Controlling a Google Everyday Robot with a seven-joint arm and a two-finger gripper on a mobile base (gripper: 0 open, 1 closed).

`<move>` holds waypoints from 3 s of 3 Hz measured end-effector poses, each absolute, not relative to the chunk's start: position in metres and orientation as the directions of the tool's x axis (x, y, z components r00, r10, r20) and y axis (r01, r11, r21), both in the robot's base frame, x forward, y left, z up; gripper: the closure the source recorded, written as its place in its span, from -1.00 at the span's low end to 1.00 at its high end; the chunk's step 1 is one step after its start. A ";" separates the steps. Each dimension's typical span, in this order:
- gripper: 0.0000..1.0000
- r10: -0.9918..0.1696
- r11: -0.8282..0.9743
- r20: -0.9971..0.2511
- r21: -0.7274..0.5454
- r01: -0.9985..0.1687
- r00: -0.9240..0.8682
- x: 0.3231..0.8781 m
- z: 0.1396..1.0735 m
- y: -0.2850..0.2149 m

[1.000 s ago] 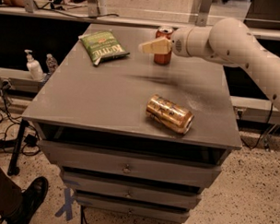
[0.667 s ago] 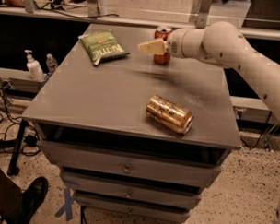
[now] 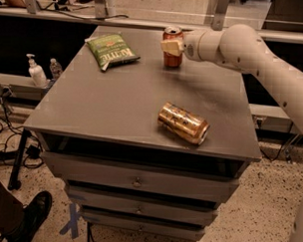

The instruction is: Move coke can near green jalapeno chip bag

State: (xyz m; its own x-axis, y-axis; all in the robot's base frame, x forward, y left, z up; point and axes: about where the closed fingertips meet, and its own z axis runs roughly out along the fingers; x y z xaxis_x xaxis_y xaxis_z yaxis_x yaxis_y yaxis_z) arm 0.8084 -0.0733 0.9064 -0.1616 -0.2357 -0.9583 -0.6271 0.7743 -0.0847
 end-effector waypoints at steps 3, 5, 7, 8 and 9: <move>1.00 -0.204 0.751 -0.974 -0.093 -0.653 -0.096 0.873 0.949 -0.030; 1.00 -0.163 0.712 -0.977 -0.018 -0.702 -0.140 0.875 0.937 0.024; 1.00 -0.158 0.694 -0.969 0.026 -0.719 -0.188 0.857 0.908 0.040; 1.00 -0.161 0.696 -0.969 0.024 -0.717 -0.189 0.856 0.907 0.037; 0.68 -0.166 0.697 -0.966 0.027 -0.716 -0.197 0.856 0.905 0.032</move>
Offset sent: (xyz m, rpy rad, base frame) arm 0.0791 0.0309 0.0666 0.0370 -0.1021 0.0302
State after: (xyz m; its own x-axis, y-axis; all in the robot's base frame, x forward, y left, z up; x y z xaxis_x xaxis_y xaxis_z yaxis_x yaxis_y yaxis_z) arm 0.8558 0.0319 0.9046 -0.1974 -0.1656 -0.9662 -0.7161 0.6975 0.0268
